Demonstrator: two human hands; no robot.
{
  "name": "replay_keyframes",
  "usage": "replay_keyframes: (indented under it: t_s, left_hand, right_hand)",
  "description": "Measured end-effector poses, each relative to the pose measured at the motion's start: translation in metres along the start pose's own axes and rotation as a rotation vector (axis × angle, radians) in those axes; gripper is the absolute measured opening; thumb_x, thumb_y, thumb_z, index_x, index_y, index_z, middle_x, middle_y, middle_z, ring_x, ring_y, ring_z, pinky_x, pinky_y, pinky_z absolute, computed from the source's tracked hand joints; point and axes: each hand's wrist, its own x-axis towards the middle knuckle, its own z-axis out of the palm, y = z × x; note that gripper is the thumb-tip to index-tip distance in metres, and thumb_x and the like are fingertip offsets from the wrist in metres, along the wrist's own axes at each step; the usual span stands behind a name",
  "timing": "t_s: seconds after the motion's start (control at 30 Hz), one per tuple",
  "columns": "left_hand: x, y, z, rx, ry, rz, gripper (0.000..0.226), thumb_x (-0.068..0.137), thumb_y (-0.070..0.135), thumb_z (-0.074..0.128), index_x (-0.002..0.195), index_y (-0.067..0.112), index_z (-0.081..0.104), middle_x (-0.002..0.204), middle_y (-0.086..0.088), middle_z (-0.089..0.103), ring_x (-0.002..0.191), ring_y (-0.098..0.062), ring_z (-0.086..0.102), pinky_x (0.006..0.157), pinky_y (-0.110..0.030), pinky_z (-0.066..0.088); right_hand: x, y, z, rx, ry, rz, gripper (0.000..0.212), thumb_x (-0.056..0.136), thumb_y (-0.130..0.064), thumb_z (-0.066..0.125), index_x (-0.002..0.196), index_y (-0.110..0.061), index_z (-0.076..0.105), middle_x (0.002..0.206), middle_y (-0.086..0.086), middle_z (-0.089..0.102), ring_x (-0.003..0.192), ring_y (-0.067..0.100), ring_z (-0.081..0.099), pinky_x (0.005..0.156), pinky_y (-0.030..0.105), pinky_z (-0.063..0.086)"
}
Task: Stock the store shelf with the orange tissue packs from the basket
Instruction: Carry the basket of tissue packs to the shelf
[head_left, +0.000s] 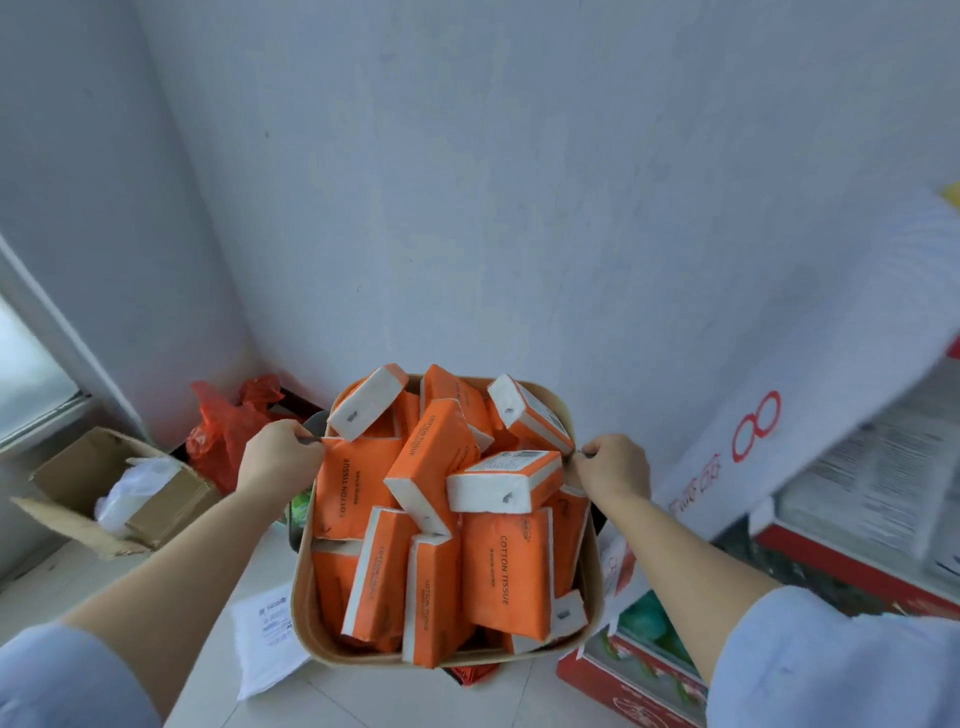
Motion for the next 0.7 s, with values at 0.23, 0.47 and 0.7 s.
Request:
replay_keyframes:
  t_s: [0.23,0.47,0.7]
  left_hand:
    - [-0.058,0.002,-0.016,0.066,-0.103,0.044,0.016,0.077,0.009,0.062,0.082,-0.005,0.070,0.084,-0.021,0.070,0.064,-0.026,0.057,0.065,-0.040,0.054]
    - [-0.122,0.004,-0.021,0.044,-0.283,0.088,0.017,0.070,0.003,0.061,0.078,-0.010,0.069,0.060,-0.011,0.056,0.054,-0.022,0.047,0.054,-0.029,0.040]
    - [-0.174,0.027,0.000,0.066,-0.429,0.175,0.012,0.077,0.003,0.058,0.065,0.002,0.058,0.054,-0.008,0.055,0.049,-0.019,0.047,0.048,-0.023,0.036]
  right_hand:
    - [-0.080,0.044,-0.037,0.018,-0.002,0.081,0.036,0.083,-0.007,0.056,0.048,-0.014,0.047,0.050,0.003,0.048,0.049,0.021,0.047,0.042,0.023,0.027]
    - [-0.155,0.102,-0.069,0.017,0.075,0.229,0.028,0.084,-0.007,0.060,0.057,-0.011,0.055,0.054,0.002,0.052,0.047,0.016,0.047,0.041,0.020,0.030]
    - [-0.208,0.158,-0.098,-0.022,0.140,0.380,0.023,0.080,-0.009,0.062,0.058,-0.013,0.057,0.057,0.002,0.054,0.051,0.019,0.049,0.042,0.022,0.030]
